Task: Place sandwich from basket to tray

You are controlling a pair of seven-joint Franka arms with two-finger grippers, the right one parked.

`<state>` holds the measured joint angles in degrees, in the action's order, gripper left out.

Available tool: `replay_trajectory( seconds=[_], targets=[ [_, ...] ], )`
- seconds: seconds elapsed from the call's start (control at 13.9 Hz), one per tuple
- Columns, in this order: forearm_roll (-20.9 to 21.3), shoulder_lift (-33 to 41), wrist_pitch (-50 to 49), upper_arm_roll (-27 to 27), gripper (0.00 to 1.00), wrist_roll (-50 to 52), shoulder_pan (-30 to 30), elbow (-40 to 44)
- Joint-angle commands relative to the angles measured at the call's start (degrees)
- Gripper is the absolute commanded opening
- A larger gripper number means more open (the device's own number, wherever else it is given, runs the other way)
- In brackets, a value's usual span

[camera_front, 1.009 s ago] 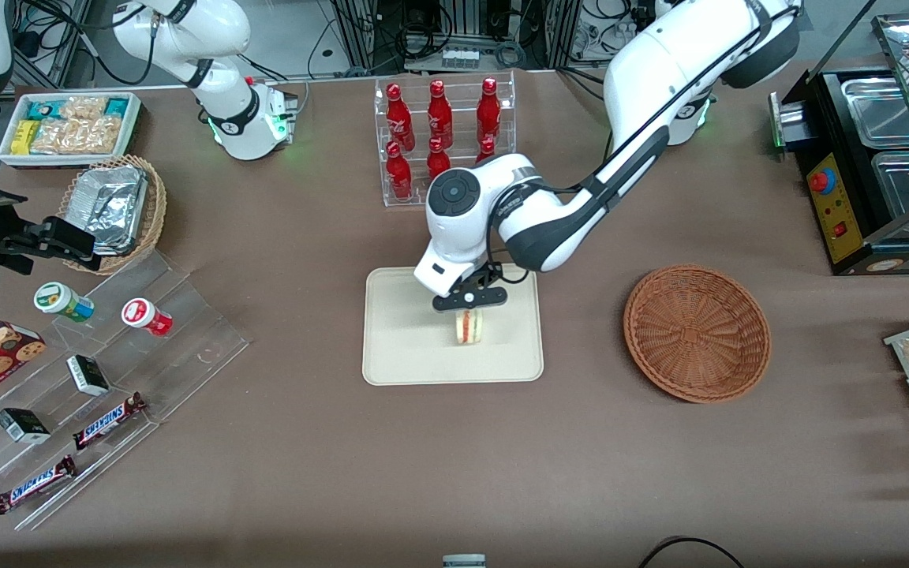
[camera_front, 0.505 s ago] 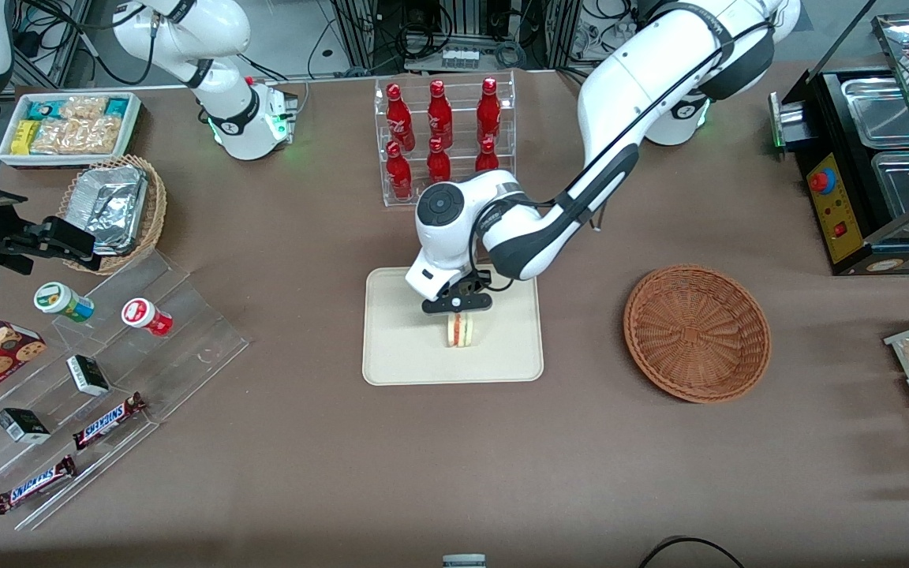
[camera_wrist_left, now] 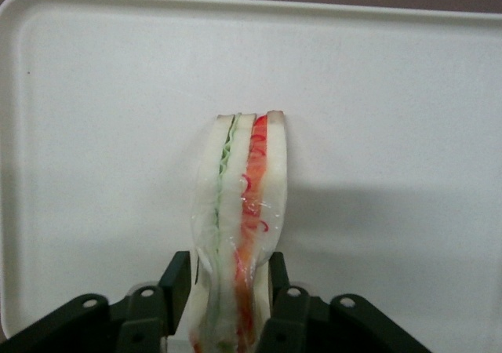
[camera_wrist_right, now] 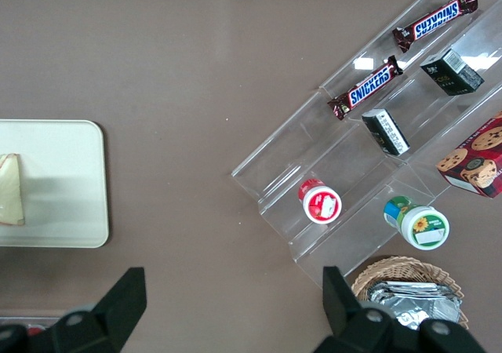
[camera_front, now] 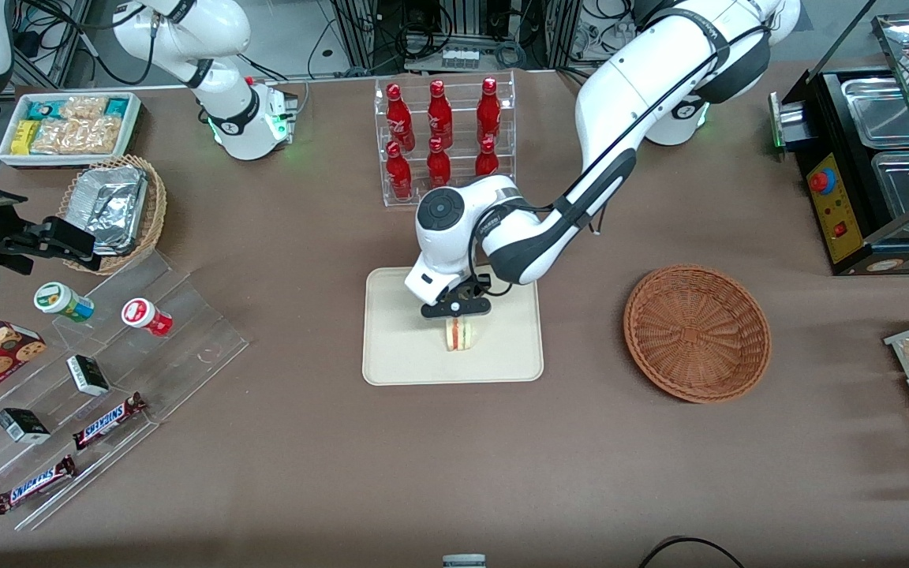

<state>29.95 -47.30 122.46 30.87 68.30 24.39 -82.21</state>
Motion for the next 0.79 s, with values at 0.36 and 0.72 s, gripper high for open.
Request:
replay_trajectory(
  seconds=[0.36,0.72],
  targets=[
    [-11.48,16.6,-17.49,0.06,1.0,-0.53,-8.82,3.02],
    [-13.87,25.49,-31.21,0.06,1.0,-9.47,-18.65,2.06]
  ],
)
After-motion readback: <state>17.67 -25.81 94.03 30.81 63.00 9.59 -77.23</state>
